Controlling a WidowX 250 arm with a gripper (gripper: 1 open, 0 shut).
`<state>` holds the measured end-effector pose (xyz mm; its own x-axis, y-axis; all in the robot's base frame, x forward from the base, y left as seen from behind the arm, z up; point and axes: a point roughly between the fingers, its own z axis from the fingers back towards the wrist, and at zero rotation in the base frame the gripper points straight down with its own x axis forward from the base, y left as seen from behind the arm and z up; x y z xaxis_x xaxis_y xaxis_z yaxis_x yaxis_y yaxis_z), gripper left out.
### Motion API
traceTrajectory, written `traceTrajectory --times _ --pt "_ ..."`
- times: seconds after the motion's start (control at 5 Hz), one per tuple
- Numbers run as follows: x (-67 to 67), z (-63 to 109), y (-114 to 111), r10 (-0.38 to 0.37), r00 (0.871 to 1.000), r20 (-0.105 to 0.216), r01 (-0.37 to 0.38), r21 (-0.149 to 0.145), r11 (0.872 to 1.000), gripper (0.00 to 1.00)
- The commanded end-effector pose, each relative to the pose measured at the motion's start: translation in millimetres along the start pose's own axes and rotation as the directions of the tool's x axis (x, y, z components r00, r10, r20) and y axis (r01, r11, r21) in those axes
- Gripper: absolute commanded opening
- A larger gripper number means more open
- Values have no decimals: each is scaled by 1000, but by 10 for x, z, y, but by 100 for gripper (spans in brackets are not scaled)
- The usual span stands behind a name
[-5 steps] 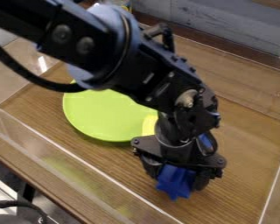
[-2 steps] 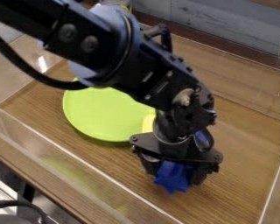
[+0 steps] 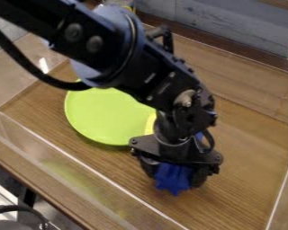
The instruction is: Put the blue object in the green plate
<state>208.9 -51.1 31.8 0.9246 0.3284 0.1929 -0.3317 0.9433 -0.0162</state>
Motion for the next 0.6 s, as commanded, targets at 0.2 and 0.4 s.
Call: traceTrajectory --times 0.2,0.4 --pt "151 20 24 43 998 37 -43 -6 999 100" --pt "173 10 44 56 998 41 -56 -2 998 100"
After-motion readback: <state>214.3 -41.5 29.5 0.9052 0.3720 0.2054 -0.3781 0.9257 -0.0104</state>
